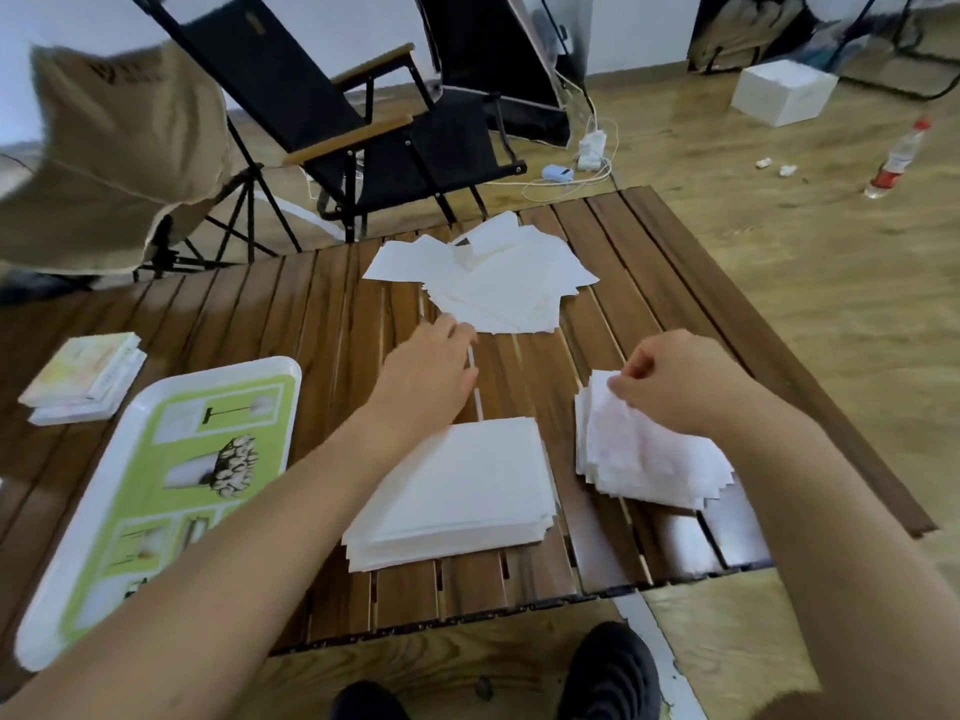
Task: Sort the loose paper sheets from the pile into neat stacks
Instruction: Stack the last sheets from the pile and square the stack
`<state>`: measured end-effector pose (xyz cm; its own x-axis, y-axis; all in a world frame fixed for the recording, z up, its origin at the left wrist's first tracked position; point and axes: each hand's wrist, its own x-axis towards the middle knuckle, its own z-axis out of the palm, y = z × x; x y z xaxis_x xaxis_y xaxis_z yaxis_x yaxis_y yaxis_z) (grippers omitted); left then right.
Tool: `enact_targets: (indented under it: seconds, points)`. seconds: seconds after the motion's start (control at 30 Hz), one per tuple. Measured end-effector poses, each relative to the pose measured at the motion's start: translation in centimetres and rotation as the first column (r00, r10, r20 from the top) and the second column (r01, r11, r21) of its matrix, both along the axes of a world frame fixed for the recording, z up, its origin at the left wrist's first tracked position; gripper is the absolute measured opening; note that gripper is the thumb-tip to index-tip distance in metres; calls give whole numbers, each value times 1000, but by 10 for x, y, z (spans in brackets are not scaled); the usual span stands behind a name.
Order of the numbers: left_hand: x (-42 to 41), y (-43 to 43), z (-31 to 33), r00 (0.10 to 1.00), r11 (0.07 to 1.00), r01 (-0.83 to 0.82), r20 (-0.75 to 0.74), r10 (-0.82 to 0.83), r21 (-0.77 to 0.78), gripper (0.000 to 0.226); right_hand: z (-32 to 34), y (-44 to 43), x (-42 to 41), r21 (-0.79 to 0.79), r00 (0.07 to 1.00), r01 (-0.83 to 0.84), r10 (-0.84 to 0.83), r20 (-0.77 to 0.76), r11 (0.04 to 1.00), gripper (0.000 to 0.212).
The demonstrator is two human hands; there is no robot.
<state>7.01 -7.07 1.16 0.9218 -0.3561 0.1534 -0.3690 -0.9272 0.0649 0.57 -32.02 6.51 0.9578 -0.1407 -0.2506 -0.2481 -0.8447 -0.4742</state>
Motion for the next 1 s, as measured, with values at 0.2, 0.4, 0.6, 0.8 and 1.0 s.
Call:
enact_targets:
  seconds: [0.2, 0.4, 0.6, 0.8, 1.0]
  points:
    - [75, -57, -9, 995, 999, 42, -90, -41, 7, 58, 10, 0, -2, 36, 999, -37, 36, 40, 999, 25]
    - [89, -69, -27, 996, 1000, 23, 91, -24, 4, 37, 18, 4, -4, 76, 999, -35, 33, 18, 996, 26]
    - [85, -58, -26, 997, 926, -67, 10, 76, -371, 32, 20, 10, -6, 87, 999, -44, 44, 3, 995, 24]
    - [58, -46, -2, 984, 703, -143, -21, 179, -697, 25, 18, 9, -7, 89, 999, -46, 47, -16, 995, 26]
    - [9, -5, 43, 912, 100, -342, -305, 274, -934, 19, 16, 12, -5, 72, 998, -60, 62, -29, 996, 26]
